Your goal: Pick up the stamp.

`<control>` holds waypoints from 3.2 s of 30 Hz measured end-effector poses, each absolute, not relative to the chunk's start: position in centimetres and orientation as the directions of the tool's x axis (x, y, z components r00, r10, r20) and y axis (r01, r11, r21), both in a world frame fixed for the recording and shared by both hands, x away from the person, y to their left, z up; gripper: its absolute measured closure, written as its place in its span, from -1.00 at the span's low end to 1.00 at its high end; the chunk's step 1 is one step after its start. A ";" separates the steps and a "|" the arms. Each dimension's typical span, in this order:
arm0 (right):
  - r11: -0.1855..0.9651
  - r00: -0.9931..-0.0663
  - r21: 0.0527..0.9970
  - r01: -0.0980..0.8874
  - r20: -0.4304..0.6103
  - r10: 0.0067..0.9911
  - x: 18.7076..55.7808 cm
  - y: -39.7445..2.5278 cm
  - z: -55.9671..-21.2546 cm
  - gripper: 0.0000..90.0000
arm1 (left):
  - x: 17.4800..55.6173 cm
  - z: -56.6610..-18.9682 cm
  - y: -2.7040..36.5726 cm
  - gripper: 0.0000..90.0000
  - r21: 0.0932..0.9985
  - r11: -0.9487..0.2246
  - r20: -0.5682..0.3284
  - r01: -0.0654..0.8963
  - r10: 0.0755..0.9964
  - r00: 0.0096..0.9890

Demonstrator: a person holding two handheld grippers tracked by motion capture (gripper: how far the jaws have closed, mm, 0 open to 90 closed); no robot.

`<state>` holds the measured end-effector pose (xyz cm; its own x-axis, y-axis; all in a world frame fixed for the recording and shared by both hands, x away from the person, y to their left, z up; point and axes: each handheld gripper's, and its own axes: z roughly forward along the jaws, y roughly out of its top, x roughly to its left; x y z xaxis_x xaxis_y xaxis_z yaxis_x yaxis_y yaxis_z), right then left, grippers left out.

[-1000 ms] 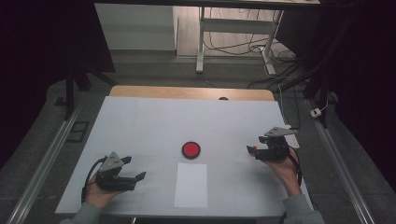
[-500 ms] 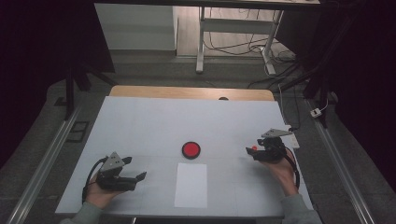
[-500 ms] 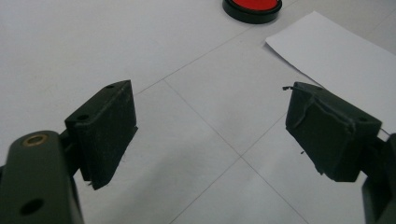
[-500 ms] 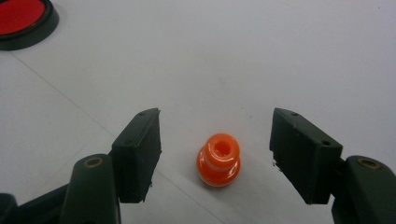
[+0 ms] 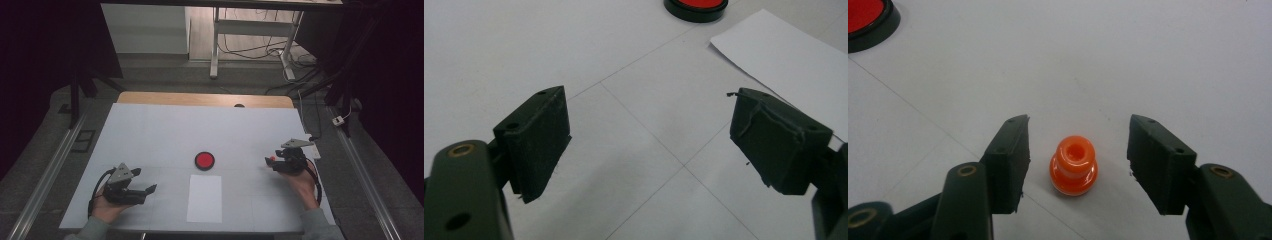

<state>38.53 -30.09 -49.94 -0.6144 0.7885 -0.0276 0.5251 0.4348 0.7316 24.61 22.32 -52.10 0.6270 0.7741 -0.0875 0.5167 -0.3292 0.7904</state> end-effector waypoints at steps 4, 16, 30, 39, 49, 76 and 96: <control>0.433 -0.611 0.731 0.528 -0.028 0.791 38.5 -30.1 -50.0 0.10 | 24.6 -52.1 22.3 -0.64 0.790 -0.329 -0.088 0.517 0.775 0.626; 0.446 -0.630 0.716 0.537 -0.011 0.776 38.6 -30.1 -50.3 0.47 | 24.6 -52.1 22.4 -0.64 0.789 -0.330 -0.085 0.518 0.776 0.625; 0.457 -0.628 0.716 0.528 -0.033 0.778 38.5 -30.2 -50.4 0.59 | 24.6 -52.2 22.4 -0.64 0.788 -0.335 -0.081 0.517 0.776 0.626; 0.427 -0.621 0.748 0.508 -0.025 0.783 38.2 -30.4 -49.8 0.59 | 24.7 -52.2 22.4 -0.64 0.786 -0.337 -0.079 0.518 0.777 0.625; 0.359 -0.619 0.797 0.485 0.024 0.785 38.0 -30.7 -49.1 0.59 | 24.7 -52.3 22.4 -0.63 0.783 -0.342 -0.075 0.519 0.777 0.625; 0.300 -0.671 0.852 0.429 0.078 0.737 37.2 -29.3 -47.5 0.59 | 24.7 -52.4 22.4 -0.63 0.779 -0.345 -0.074 0.523 0.779 0.623; 0.300 -0.737 0.872 0.388 0.097 0.669 36.1 -26.4 -46.4 0.59 | 24.8 -52.4 22.4 -0.63 0.780 -0.343 -0.072 0.523 0.781 0.620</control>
